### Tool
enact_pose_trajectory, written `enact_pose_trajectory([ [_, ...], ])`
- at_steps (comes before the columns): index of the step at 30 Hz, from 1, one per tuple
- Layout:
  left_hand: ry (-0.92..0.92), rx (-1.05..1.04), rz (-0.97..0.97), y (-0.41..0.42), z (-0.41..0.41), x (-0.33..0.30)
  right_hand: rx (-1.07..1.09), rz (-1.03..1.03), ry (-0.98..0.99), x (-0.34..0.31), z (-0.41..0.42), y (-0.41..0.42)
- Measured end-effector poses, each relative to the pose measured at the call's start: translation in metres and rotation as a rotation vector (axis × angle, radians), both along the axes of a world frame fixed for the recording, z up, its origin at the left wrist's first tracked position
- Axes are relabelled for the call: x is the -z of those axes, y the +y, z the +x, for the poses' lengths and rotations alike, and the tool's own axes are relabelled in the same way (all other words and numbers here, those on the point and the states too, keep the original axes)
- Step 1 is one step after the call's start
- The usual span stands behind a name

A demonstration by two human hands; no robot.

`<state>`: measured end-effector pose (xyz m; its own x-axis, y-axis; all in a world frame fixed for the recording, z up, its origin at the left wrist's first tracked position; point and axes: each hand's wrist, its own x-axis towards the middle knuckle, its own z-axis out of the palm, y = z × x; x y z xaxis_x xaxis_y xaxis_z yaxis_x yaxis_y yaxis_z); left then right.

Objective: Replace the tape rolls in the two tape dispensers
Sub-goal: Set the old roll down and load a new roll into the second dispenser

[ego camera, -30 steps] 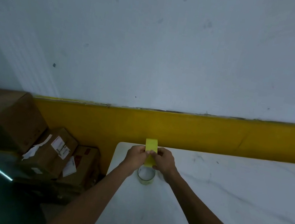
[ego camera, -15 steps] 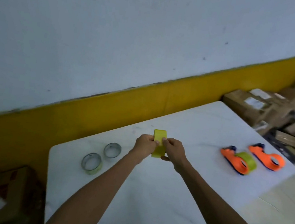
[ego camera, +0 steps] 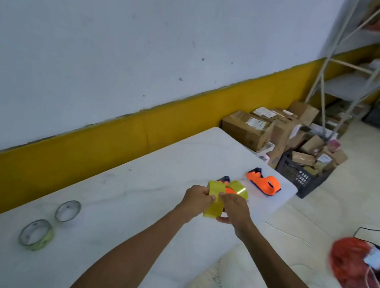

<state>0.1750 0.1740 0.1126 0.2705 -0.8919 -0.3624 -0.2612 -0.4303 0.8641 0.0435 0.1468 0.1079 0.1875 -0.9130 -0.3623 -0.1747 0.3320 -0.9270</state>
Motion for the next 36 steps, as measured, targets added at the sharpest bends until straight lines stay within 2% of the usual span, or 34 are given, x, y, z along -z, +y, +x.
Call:
enact_pose_trajectory([
  [4, 0.034, 0.036, -0.009, -0.026, -0.076, 0.008, 0.115, 0.050, 0.037, -0.003, -0.075, -0.018],
  [9, 0.093, 0.173, -0.018, -0.063, -0.164, 0.010, 0.250, 0.006, 0.088, -0.007, -0.165, -0.038],
  [16, 0.130, 0.295, 0.010, -0.122, -0.234, 0.027, 0.347, 0.004, 0.155, 0.007, -0.234, -0.081],
  [24, 0.205, 0.284, 0.049, -0.226, -0.264, 0.042, 0.361, 0.028, 0.174, 0.031, -0.261, -0.186],
  [29, 0.262, 0.254, 0.082, -0.292, -0.265, 0.050, 0.298, 0.052, 0.182, 0.036, -0.267, -0.257],
  [36, 0.407, 0.021, 0.146, -0.359, -0.249, 0.051, 0.095, 0.002, 0.041, 0.043, -0.262, -0.310],
])
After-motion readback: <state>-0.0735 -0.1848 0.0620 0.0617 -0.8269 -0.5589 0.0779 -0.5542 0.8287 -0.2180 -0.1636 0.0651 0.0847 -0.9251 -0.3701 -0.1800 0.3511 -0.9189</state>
